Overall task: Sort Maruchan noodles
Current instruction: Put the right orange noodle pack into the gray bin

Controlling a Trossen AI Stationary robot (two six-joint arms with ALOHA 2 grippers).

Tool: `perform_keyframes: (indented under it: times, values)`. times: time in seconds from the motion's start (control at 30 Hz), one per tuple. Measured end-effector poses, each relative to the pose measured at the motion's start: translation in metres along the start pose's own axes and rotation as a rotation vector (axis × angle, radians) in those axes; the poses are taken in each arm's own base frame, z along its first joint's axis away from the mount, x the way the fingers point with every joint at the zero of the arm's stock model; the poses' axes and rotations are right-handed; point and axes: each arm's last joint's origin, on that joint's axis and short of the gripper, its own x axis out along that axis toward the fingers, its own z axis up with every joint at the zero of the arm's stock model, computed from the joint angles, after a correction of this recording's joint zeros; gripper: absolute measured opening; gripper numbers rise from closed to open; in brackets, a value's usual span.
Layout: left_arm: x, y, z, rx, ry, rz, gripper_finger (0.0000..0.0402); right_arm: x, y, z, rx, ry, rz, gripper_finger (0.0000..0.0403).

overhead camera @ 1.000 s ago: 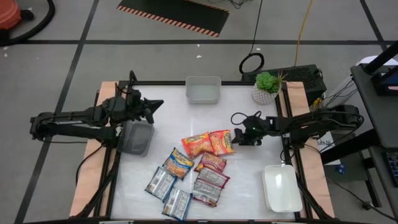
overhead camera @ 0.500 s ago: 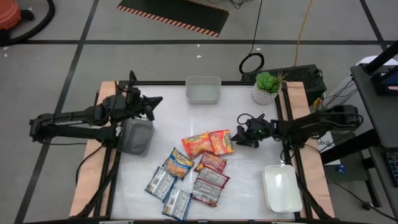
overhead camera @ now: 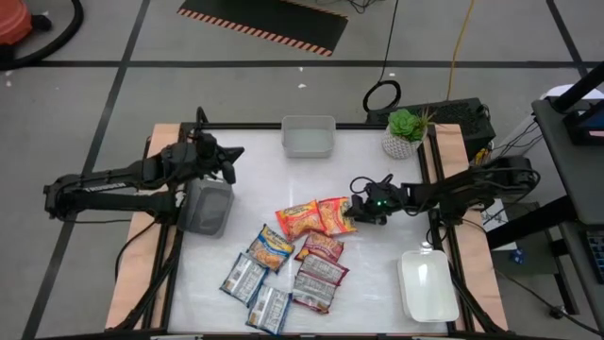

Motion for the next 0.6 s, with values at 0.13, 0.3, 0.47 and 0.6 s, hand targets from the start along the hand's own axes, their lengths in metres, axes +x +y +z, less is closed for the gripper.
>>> perform_keyframes:
  times: [0.13,0.3,0.47,0.6]
  values:
    - [0.0,0.002,-0.001,0.016,0.011,0.015,0.0006,0.008,0.002,0.002,-0.008,-0.025,0.023,0.0218]
    - [0.001,0.004,-0.002,0.02,0.026,0.031,0.0006,0.018,0.001,0.004,-0.015,-0.027,0.067,0.0177]
    - [0.001,0.004,-0.002,0.017,0.025,0.031,0.0006,0.023,0.0,0.004,-0.038,-0.025,0.084,0.0127]
    - [0.001,0.004,-0.002,0.018,0.025,0.031,0.0006,0.024,0.0,0.005,-0.048,-0.05,0.092,0.0079]
